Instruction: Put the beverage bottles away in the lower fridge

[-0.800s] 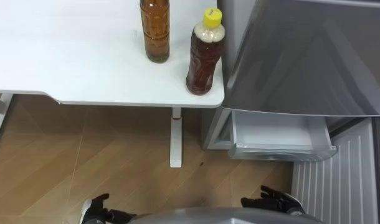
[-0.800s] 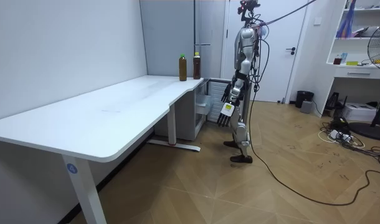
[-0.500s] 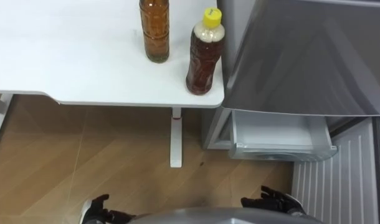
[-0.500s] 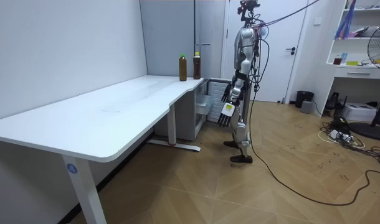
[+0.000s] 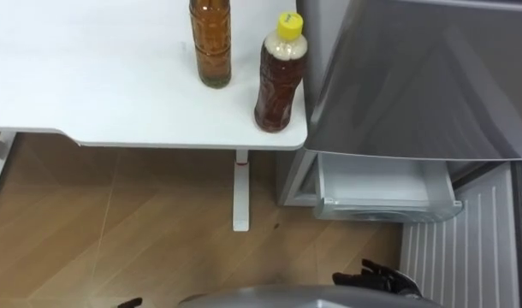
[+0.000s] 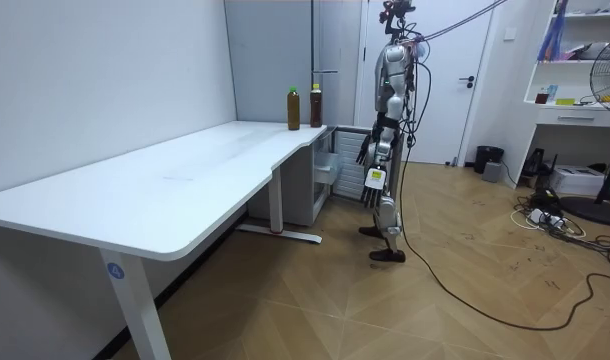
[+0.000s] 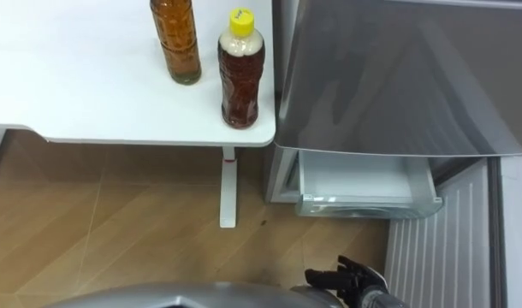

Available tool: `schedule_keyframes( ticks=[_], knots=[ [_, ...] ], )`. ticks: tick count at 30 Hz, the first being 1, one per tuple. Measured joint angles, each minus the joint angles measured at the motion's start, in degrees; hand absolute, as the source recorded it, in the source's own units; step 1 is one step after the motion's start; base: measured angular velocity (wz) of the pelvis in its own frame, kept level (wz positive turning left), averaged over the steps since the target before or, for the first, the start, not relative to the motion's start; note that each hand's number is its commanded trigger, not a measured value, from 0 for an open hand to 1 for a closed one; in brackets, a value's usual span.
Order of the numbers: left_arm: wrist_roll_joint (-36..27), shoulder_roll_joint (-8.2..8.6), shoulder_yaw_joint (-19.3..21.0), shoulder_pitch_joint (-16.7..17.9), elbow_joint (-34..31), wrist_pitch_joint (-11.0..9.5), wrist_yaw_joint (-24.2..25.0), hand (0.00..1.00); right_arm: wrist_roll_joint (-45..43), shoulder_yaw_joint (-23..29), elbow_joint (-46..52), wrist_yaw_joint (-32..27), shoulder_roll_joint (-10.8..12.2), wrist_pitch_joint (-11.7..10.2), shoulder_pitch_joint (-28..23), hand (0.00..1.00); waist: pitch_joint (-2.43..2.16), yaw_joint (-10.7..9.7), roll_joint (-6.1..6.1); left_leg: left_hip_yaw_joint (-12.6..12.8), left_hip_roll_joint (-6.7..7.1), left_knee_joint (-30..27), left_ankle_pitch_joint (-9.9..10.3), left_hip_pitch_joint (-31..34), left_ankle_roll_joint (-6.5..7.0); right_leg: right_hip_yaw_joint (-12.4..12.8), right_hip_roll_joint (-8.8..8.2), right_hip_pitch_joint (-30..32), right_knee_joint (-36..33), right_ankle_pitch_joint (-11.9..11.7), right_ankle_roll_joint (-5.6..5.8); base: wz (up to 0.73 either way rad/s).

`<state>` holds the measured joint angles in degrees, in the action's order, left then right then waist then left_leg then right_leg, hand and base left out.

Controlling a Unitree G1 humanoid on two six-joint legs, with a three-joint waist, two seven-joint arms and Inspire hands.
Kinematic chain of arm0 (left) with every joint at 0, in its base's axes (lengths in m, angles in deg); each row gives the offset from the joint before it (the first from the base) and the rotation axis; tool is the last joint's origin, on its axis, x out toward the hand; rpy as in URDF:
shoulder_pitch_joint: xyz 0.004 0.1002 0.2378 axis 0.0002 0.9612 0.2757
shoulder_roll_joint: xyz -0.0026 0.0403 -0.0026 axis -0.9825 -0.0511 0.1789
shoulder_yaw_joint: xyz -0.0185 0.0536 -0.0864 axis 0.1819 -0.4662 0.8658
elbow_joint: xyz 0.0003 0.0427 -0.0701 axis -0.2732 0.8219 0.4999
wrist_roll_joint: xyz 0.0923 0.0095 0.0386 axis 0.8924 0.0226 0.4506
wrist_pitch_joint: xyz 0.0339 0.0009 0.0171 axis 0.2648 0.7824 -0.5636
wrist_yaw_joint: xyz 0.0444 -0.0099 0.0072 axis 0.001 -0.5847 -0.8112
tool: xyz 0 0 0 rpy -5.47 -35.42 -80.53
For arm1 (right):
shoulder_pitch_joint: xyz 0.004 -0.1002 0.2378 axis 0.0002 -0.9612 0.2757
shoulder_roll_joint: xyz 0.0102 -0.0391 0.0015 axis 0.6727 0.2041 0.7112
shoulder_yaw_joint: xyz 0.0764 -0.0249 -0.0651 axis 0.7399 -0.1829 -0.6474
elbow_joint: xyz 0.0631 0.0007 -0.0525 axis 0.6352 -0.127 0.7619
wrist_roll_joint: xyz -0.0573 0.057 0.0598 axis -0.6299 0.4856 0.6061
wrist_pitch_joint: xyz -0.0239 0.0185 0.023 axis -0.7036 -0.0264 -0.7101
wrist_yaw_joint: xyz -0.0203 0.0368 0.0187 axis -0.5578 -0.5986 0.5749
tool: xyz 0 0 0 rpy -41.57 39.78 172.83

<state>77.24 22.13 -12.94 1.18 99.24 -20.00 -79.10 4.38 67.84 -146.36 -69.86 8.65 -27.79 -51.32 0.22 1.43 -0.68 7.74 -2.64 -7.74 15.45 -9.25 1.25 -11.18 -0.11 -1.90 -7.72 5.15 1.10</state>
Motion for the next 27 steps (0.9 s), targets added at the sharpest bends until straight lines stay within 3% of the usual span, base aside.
schedule_keyframes(
  ticks=[8,14,18,24,27],
  knots=[
    [-4.1,0.01,2.4,-1.0,-0.1,0.0,-0.1,0.0,-0.3,0.2,0.0,-0.4,0.1,0.0,0.0,0.0,-0.11,0.0,-0.29,-0.2,0.03,-0.5,0.0,-0.2,0.01,-0.1,-0.09,-0.3,0.1,0.0,0.0,0.0],
    [-14.8,0.23,4.7,-2.0,-1.4,-0.4,-4.0,0.0,-0.3,1.0,0.2,-1.0,0.2,0.1,-0.3,0.0,-0.06,-0.1,-0.09,-0.4,0.06,-0.8,0.0,-0.2,0.01,0.3,-0.1,-0.5,0.0,0.0,0.01,0.01],
    [-21.3,0.34,9.1,-2.0,-3.7,-1.3,-8.6,0.0,-0.3,2.4,0.2,-2.1,0.2,0.1,-0.6,0.0,-0.05,0.2,0.4,-0.9,0.0,-0.6,0.0,-0.4,0.0,0.0,-0.08,-0.9,0.0,0.0,-0.04,0.05],
    [-27.4,0.05,10.4,-0.7,-11.5,-5.8,-17.4,0.0,-0.3,3.0,1.4,-3.3,0.1,-0.2,-1.4,0.0,-0.09,0.5,1.09,-1.5,0.09,-0.9,0.0,-0.6,0.0,0.1,-0.03,-1.0,-0.1,0.0,-0.04,0.01],
    [-28.3,-0.36,10.7,-1.0,-13.8,-9.1,-22.0,0.0,-0.4,3.0,2.5,-3.9,0.1,-0.6,-2.1,0.0,-0.13,0.5,1.29,-1.6,0.1,-0.9,0.0,-0.6,0.0,-0.1,-0.01,-1.0,-0.1,0.0,-0.04,0.0]
  ],
)
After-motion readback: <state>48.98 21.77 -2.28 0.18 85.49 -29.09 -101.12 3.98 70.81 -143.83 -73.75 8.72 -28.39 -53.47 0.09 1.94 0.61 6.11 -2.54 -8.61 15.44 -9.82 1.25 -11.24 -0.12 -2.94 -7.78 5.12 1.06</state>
